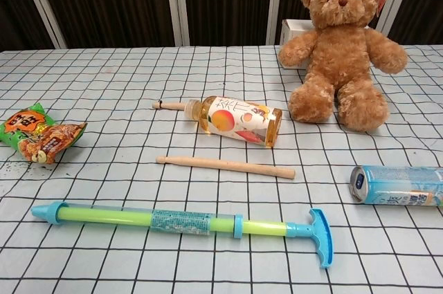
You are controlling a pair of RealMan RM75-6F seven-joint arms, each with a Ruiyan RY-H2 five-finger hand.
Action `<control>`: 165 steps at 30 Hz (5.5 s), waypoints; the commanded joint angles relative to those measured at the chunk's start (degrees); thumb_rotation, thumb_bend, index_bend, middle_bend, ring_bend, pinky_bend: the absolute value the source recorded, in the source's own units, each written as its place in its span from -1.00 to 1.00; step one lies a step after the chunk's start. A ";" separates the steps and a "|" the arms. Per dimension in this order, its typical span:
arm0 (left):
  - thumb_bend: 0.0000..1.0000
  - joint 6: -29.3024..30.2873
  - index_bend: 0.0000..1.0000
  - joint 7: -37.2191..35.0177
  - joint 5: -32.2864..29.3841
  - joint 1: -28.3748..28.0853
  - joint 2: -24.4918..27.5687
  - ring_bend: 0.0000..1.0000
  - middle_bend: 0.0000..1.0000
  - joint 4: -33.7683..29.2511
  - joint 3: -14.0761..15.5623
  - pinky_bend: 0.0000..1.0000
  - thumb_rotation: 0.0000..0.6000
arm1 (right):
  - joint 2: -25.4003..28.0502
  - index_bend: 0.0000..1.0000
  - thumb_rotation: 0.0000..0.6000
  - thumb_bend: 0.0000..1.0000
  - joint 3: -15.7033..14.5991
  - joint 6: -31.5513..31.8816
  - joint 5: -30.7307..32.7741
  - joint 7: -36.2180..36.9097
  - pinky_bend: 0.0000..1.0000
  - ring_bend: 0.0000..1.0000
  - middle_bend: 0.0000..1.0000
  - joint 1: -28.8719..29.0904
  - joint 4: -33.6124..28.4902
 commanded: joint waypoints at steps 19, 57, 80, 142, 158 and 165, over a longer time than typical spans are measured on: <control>-0.38 -0.59 -0.65 -2.17 -4.08 0.07 0.41 -1.00 -1.00 0.42 -1.75 -0.76 1.00 | -11.13 -0.76 1.00 -0.46 15.24 -37.70 21.92 22.28 -1.00 -0.73 -0.60 25.26 22.92; -0.38 -2.12 -0.63 -1.64 -7.40 -0.67 0.59 -1.00 -1.00 0.88 -3.11 -0.76 1.00 | -25.48 -0.46 1.00 -0.46 20.58 -48.38 38.42 2.54 -1.00 -0.60 -0.33 41.86 43.96; -0.38 -2.53 -0.63 0.05 -8.00 -1.12 0.08 -1.00 -1.00 0.79 -3.16 -0.76 1.00 | -29.77 -0.08 1.00 -0.46 23.03 -48.73 40.59 -0.57 -1.00 -0.44 -0.11 44.94 50.90; -0.38 -2.69 -0.62 3.72 -9.09 -1.73 -1.16 -1.00 -1.00 0.42 -3.15 -0.76 1.00 | -36.03 0.12 1.00 -0.24 22.48 -50.11 26.72 11.50 -1.00 -0.30 0.05 47.09 64.13; -0.38 -2.58 -0.62 3.73 -8.82 -1.76 -1.06 -1.00 -1.00 0.27 -3.03 -0.76 1.00 | -35.23 0.12 1.00 -0.24 23.23 -49.50 27.31 9.86 -1.00 -0.30 0.05 46.66 62.51; -0.38 -2.63 -0.62 4.16 -8.77 -1.86 -1.26 -1.00 -1.00 0.26 -2.96 -0.76 1.00 | -34.47 0.12 1.00 -0.24 23.45 -48.54 27.05 9.50 -1.00 -0.30 0.05 46.62 61.31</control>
